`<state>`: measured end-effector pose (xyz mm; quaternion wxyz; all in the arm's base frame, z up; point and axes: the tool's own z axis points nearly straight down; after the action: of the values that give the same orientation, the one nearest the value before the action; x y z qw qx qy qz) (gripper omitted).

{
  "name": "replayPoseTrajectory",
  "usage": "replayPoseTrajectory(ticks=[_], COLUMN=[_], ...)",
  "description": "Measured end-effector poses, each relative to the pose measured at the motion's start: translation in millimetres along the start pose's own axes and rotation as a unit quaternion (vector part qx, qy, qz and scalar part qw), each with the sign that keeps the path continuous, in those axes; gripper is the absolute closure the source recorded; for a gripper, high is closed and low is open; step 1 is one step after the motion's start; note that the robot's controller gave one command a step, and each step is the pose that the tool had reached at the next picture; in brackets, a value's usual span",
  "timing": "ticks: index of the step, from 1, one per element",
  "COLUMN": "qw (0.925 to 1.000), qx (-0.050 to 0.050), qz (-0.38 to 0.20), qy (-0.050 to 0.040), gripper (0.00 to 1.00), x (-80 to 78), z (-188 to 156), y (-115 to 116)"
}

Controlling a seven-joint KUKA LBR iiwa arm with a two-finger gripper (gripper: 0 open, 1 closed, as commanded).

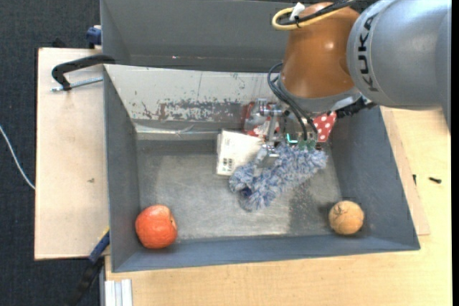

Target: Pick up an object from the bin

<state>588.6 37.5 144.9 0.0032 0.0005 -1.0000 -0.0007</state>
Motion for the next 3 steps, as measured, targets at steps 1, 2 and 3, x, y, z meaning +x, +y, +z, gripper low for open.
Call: replayPoseTrajectory(ticks=[1, 2, 3], qw=[1.0, 0.9981, 0.9981], qx=[0.0, -0.001, -0.001], qz=[0.0, -0.061, -0.061], qy=[-0.0031, -0.0066, -0.0066], gripper=[0.0, 1.0, 1.0], x=[-1.2, -3.9, -3.9], z=[-3.9, 65.2, 65.2], y=[-0.1, 4.6, 4.5])
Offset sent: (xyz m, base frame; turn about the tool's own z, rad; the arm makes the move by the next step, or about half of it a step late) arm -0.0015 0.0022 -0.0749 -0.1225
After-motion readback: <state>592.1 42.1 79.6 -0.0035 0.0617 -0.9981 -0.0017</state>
